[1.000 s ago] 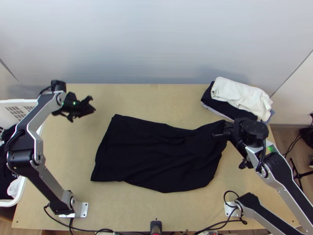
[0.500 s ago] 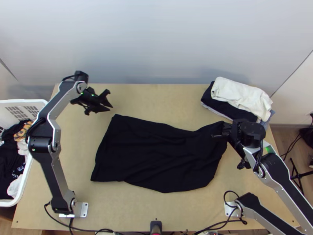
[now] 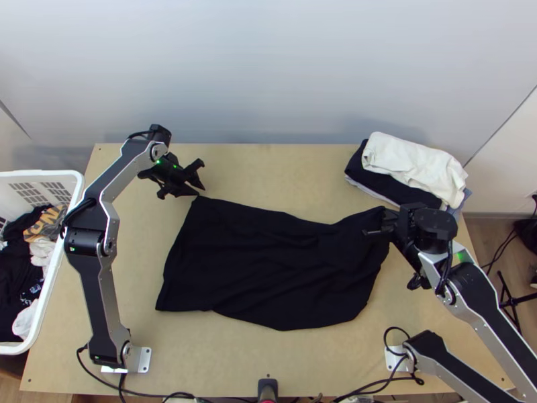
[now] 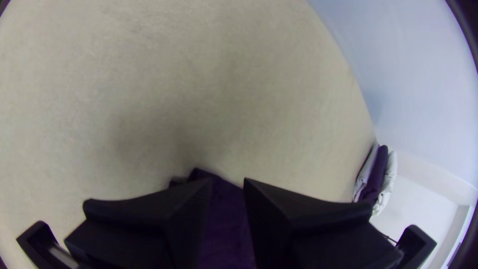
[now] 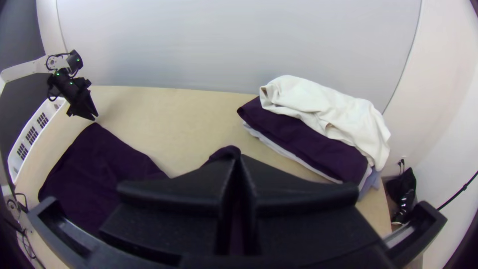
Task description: Fold the t-shirt
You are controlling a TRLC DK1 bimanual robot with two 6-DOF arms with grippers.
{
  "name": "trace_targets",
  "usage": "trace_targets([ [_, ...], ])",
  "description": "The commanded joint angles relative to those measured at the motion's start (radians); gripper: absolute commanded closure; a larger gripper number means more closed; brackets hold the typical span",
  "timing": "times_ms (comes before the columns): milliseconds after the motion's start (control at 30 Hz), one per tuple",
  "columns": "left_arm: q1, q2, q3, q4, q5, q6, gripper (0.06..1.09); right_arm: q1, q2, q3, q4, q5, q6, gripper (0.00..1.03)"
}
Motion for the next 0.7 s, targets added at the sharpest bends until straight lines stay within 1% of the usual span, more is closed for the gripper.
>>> trace_targets([
  [0,-0.009,0.006,0.005,-0.001,-0.034,0.034,0.71,-0.003,-0.002,0.003,0.000,0.003,-0.004,1.00],
  [400,-0.006,-0.005,0.004,-0.006,-0.128,0.094,0.71,-0.008,-0.005,0.006,0.000,0.003,-0.009,1.00],
  [667,-0.009,-0.005,-0.009,-0.028,-0.131,0.117,0.71,-0.012,-0.005,0.012,0.000,0.003,-0.011,1.00],
])
